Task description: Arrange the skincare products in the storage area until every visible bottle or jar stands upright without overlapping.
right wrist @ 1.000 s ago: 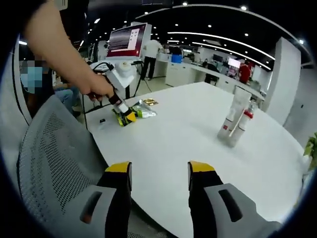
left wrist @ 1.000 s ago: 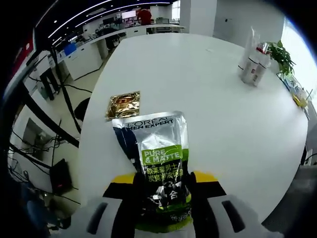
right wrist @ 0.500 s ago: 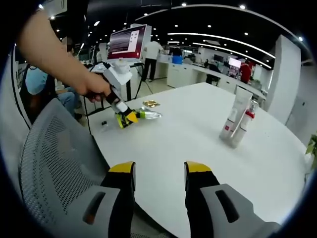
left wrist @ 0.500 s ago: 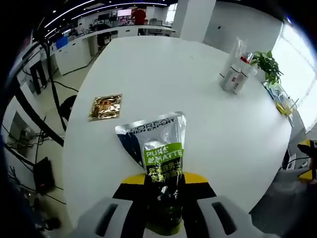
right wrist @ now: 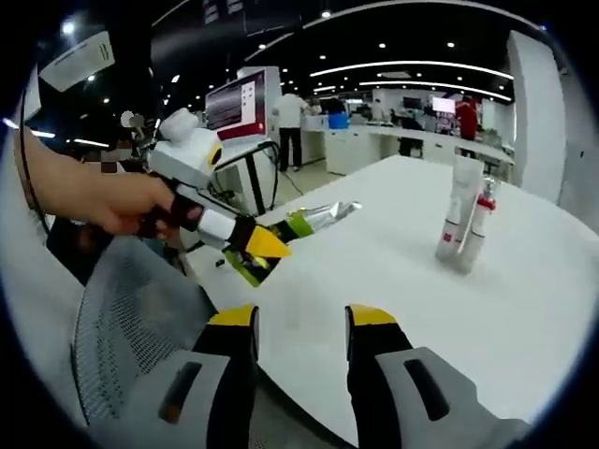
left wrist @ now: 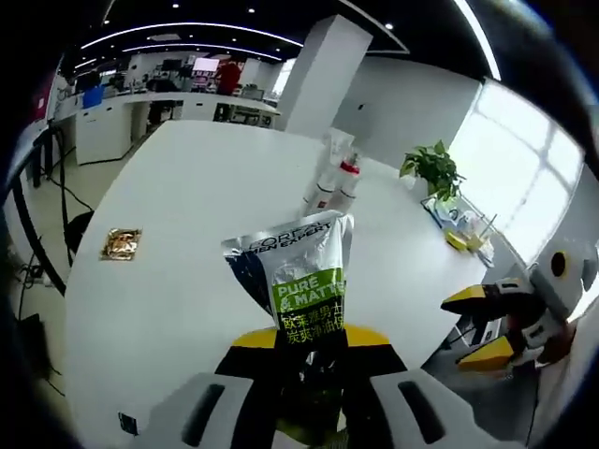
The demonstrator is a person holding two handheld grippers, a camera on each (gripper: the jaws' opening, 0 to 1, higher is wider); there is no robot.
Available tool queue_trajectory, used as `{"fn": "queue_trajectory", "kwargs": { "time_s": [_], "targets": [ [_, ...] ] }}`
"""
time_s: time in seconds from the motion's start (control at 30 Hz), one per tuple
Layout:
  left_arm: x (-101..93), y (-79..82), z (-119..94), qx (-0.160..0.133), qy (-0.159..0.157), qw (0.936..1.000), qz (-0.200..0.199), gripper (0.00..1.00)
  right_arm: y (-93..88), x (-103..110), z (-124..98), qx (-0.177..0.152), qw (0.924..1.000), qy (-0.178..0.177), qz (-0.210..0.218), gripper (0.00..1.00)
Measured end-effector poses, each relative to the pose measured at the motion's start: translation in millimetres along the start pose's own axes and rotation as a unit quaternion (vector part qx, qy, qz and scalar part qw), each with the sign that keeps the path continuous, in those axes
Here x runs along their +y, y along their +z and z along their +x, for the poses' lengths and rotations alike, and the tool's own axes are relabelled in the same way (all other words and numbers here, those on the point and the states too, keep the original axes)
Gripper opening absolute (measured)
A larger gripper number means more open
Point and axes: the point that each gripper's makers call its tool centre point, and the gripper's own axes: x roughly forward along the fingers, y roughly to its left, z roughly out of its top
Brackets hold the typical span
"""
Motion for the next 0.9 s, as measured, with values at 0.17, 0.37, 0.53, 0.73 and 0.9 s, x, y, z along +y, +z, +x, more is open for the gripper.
{"fn": "queue_trajectory", "kwargs": {
  "time_s": [0.17,0.37,0.53,0.73,0.9],
  "targets": [
    [-21.3,-3.4,-15.6,-0.033,-0.034,0.9986,-0.022,0.23,5.7,6.7,-0.2,-0.008,0.9973,0.043,0.058,0.45],
    [-41.6,-4.6,-27.9,-0.060,-0.069,0.9956,-0.019,0.23,35.8,-0.4,8.3,-0.080,0.9640,0.100,0.233,0.43],
    [-60.7,-7.6,-34.2,-0.066,-0.118,0.9907,-0.012,0.24,41.6,6.1,14.3,-0.113,0.9400,0.136,0.292,0.36],
    [-61.4,-16.6,-32.4,-0.057,-0.129,0.9897,0.025,0.24,34.1,24.0,18.3,-0.088,0.9461,0.169,0.262,0.30],
    [-75.4,-20.6,-33.9,-0.045,-0.164,0.9852,0.017,0.24,36.0,27.1,18.3,-0.094,0.9429,0.181,0.263,0.25]
  ]
}}
